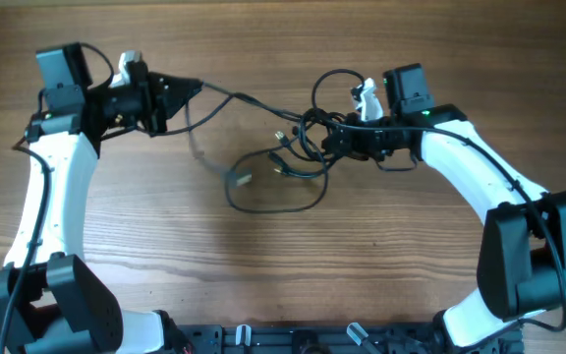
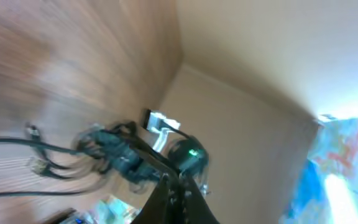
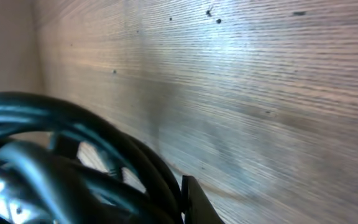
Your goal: Untangle cables
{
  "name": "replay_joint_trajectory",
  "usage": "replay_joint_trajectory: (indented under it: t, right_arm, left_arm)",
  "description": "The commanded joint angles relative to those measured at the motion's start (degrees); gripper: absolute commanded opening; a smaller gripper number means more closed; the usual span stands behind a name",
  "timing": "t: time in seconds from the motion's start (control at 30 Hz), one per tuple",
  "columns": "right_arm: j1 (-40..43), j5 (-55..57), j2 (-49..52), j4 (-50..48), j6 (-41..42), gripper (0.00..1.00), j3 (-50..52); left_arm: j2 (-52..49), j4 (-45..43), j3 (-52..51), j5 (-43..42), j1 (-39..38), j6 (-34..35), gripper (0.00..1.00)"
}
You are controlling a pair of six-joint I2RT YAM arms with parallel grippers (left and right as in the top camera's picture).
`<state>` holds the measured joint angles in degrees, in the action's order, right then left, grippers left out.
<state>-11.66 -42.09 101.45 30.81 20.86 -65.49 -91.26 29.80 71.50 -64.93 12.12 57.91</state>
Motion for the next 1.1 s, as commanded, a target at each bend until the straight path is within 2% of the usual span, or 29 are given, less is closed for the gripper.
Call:
replay_joint_trajectory:
  t: [0.0, 0.07, 0.17, 0.27, 0.3, 0.33, 0.4, 0.47, 0.53, 0.63, 0.7, 0.73, 0.77, 0.87, 1.0, 1.07]
  right_arm:
    - [8.61, -4.02, 2.03, 2.23, -10.75, 0.04, 1.73]
    - [9.79, -9.73, 1.49, 2.38, -13.9, 0.04, 0.42]
    - [9.64, -11.58, -0.48, 4.04, -17.99, 0.04, -1.11]
    - [9.66, -11.37, -3.58, 4.81, -20.22, 0.04, -1.16]
    - [9.66, -11.32, -4.48, 4.81, -20.9, 0.04, -1.16]
    - [9.66, -10.78, -5.42, 4.87, -20.87, 0.04, -1.16]
    - [9.66, -10.14, -6.88, 4.87, -20.92, 0.04, -1.16]
    - [9.64, -10.01, -8.17, 4.92, -21.33, 0.04, -1.16]
    - [9.64, -10.05, -9.03, 5.55, -22.14, 0.04, -1.16]
    - [9.57, -9.99, -9.88, 6.8, -23.34, 0.04, -1.16]
    - [9.22, -4.63, -9.99, 7.1, -20.11, 0.04, -1.16]
    - [9.03, -0.81, -9.99, 7.45, -18.25, 0.04, -1.16]
    - [8.87, 0.87, -9.99, 7.61, -17.68, 0.04, -1.16]
    - [8.83, 0.22, -9.99, 7.63, -17.66, 0.04, -1.16]
    - [8.15, -4.37, -10.08, 7.06, -17.84, 0.04, -1.16]
    - [6.51, -5.16, -10.08, 6.08, -17.14, 0.04, -1.16]
  left_arm:
    - [3.45, 5.2, 2.43, 10.51, 4.42, -18.86, 0.04]
    - [3.45, 8.76, 2.43, 10.84, 2.1, -26.45, 0.04]
    - [3.45, 13.62, 2.43, 11.52, -2.25, -38.21, 0.06]
    - [3.45, 18.1, 2.43, 18.08, -7.34, -46.31, 0.17]
    - [3.45, 18.97, 2.43, 19.41, -8.92, -48.7, 0.28]
    - [3.45, 19.43, 2.43, 20.37, -10.38, -50.29, 0.46]
    - [3.45, 19.41, 2.43, 22.18, -12.37, -50.45, 0.75]
    - [3.45, 18.38, 2.45, 22.82, -13.84, -49.99, 0.86]
    - [3.52, 16.61, 2.45, 22.71, -14.27, -46.27, 0.86]
    - [3.5, 12.61, 2.45, 18.58, -14.27, -37.64, 0.79]
    - [3.5, 8.35, 2.45, 11.54, -14.25, -32.48, 0.76]
    - [3.5, 5.84, 2.45, 10.75, -14.19, -27.5, 0.75]
    - [3.52, 3.48, 2.45, 10.91, -14.21, -26.75, 0.73]
    - [3.52, 6.56, 3.32, 24.2, -14.47, -28.06, 0.73]
    - [2.67, 7.87, 3.3, 26.43, -20.79, -27.08, 0.7]
    - [0.81, 6.34, 3.3, 27.19, -25.75, -21.68, 0.68]
